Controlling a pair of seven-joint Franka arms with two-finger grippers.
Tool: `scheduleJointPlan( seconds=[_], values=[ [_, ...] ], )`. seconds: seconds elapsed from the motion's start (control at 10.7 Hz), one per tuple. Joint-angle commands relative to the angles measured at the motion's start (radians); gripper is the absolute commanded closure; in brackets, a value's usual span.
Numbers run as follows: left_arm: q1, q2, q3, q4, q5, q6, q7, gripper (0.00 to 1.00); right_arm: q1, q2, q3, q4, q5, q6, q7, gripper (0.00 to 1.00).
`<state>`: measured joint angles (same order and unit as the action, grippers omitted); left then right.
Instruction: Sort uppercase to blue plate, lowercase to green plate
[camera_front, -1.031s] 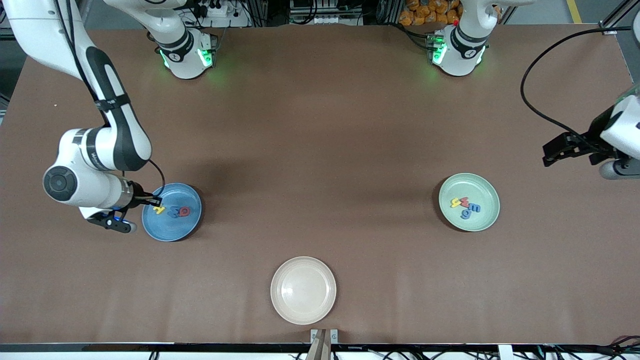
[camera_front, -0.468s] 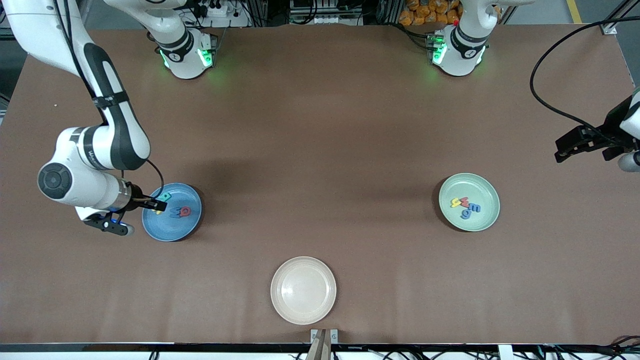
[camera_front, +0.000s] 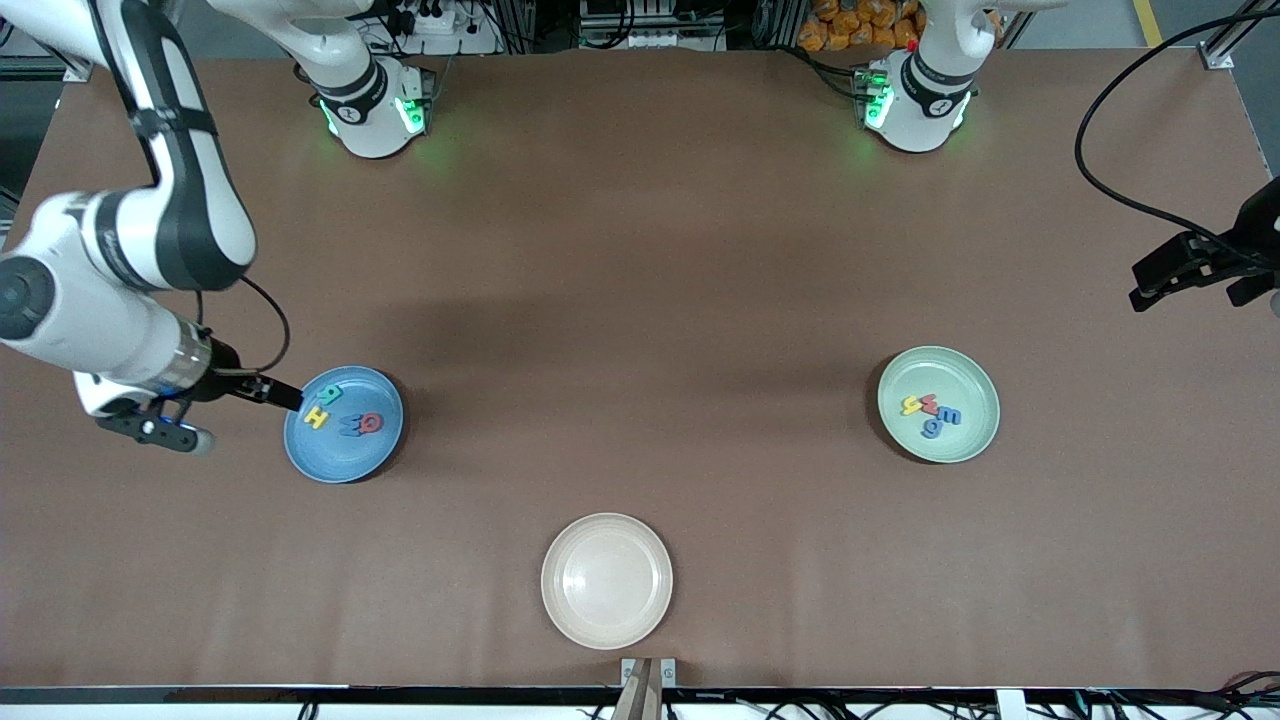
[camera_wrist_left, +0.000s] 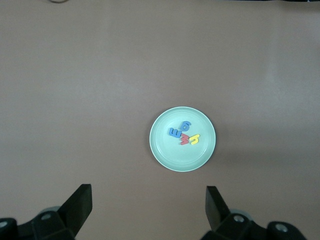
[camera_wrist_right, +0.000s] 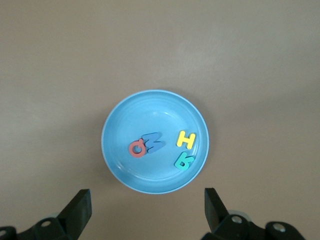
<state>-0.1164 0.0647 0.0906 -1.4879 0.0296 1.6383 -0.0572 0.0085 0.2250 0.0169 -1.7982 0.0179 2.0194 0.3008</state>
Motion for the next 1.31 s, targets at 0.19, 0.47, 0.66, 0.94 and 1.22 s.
scheduleJointPlan(
  seconds=[0.19,0.47,0.66,0.94,1.22],
  values=[
    [0.003,-0.013,-0.009,-0.006,0.001,-0.031,0.013,0.0,-0.009,-0.191,-0.026,0.022,0.002,-0.113,-0.159,0.0],
    [0.004,-0.005,-0.012,-0.003,0.0,-0.029,0.013,0.0,-0.007,-0.2,-0.029,0.111,0.001,-0.206,-0.161,0.0],
    [0.006,0.001,-0.012,-0.003,0.0,-0.031,0.011,0.0,-0.005,-0.21,-0.029,0.122,-0.001,-0.241,-0.172,0.0],
    [0.105,0.003,-0.11,-0.003,0.004,-0.031,0.01,0.0,-0.005,-0.208,-0.034,0.122,-0.001,-0.251,-0.206,0.0],
    [0.135,0.003,-0.154,-0.003,0.007,-0.031,0.01,0.0,-0.001,-0.208,-0.054,0.128,0.001,-0.252,-0.246,0.0]
  ],
)
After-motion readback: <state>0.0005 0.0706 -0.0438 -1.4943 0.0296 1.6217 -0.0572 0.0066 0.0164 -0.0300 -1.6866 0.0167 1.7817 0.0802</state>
